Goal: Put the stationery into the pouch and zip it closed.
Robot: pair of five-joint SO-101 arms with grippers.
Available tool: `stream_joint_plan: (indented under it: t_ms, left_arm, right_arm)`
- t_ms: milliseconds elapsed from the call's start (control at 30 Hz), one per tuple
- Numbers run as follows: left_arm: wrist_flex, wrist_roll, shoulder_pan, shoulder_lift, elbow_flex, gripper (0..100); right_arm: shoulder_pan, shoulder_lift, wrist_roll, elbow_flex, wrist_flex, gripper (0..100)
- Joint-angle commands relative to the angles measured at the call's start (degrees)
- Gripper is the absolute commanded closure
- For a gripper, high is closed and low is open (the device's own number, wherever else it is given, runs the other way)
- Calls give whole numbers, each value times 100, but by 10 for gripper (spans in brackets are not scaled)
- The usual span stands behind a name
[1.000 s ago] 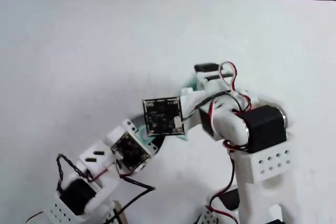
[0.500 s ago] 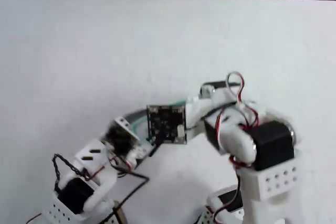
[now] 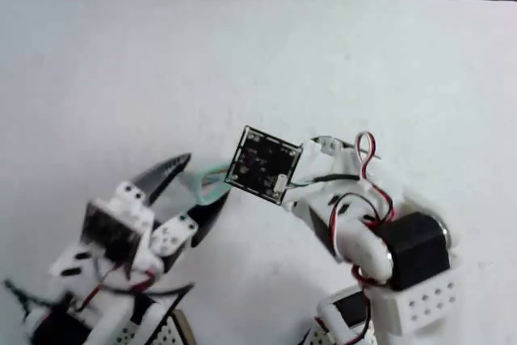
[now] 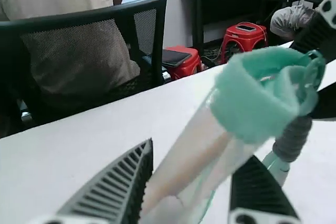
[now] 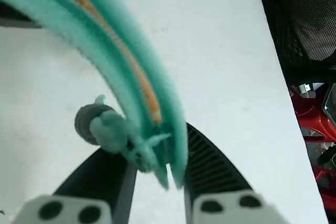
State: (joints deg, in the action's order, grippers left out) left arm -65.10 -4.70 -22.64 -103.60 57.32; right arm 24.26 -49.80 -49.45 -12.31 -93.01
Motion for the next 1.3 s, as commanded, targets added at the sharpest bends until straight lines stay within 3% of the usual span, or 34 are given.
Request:
stream_joint_plan:
  t_ms: [0, 167, 233, 400, 667, 867, 1267]
  left_arm:
    - [-316, -70, 198, -13, -738, 780]
    - [-721, 448, 198, 426, -730, 738]
    - [-615, 791, 207, 725, -659, 729]
    - [-281, 826, 163, 1103, -633, 727]
    - [229, 607, -1473, 1095, -396, 732]
    - [1319, 624, -1481, 1095, 730, 733]
    - [2505, 589, -1270, 1103, 1495, 762]
  right_arm:
    - [-66, -57, 360, 0, 66, 978]
    - [-92, -57, 580, 44, 66, 978]
    - [-110, -57, 580, 44, 66, 978]
    - [-277, -48, 686, -35, 180, 978]
    - [-251, -48, 1002, -782, 629, 979]
    - [-251, -154, 1020, -844, 602, 979]
    - [-251, -664, 985, -1116, 541, 979]
